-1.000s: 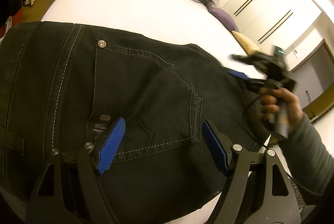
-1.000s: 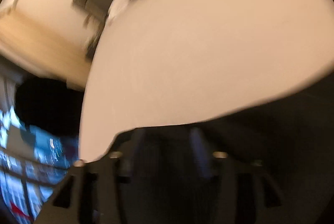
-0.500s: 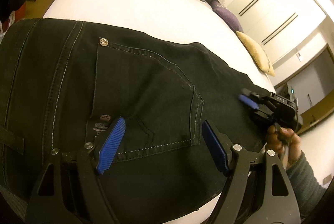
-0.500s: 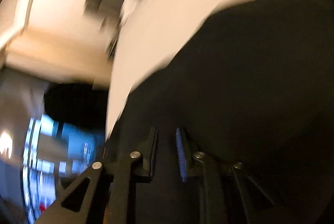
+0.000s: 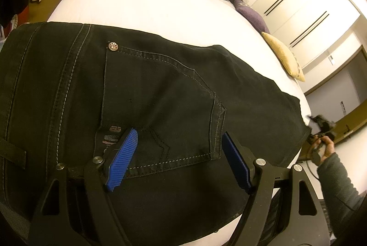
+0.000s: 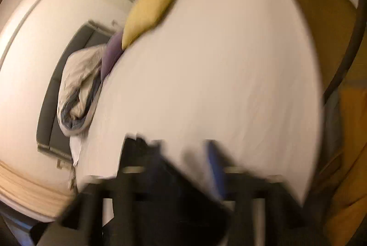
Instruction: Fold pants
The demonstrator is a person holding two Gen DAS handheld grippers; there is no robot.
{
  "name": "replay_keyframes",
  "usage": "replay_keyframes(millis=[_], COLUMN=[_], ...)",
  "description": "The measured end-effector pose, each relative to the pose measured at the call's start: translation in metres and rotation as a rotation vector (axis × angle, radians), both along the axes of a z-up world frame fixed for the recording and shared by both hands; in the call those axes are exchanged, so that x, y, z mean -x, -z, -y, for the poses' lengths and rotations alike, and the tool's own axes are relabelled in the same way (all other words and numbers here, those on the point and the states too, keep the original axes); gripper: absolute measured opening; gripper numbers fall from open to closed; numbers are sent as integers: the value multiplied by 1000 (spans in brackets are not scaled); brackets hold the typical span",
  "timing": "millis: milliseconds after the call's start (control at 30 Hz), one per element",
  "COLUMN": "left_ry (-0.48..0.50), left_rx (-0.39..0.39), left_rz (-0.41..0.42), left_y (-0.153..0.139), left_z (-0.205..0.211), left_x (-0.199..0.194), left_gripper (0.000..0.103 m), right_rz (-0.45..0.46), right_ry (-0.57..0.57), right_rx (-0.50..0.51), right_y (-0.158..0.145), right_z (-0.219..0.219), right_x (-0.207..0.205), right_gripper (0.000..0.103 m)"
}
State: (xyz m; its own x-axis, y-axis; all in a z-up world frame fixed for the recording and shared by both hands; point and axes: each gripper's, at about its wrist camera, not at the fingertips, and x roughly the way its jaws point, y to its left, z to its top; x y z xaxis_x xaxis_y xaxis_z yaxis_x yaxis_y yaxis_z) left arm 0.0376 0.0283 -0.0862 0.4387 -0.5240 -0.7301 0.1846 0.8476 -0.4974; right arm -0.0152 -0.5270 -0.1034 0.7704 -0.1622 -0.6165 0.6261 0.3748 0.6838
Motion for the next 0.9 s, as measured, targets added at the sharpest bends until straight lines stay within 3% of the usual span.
replay_keyframes(millis=[33,167,267,333,533,633,800,900], left_ry=[3,5,18,34,68,51,63,62], left_rx=[-13,-103,-85,-85,-108,-75,-95,-115], left_rz=[5,19,70,78,-33,-19,-25,-17], left_y=[-1,-19,-40,-45,-12,-4,-1,-1], left_z=[2,16,25,35,59,56,61,70], left_x=[1,4,3,-4,-28,-28,-29,-30], left_gripper=[75,75,75,75,75,75,75,75], right_rz=[16,101,133,146,185,223,281,266], right_ry=[-9,-149,-223,-240,-167,-131,-61,-76], right_rx=[9,-39,-51,-113,-235,-255,-339,-312], right_y=[-5,-18,-15,-9,23,33,51,48], right_z=[-4,5,-2,-6,22,29,41,39], right_x=[7,45,59,70,82,84,90,86], right_gripper=[76,77,78,78,77,77,70,70])
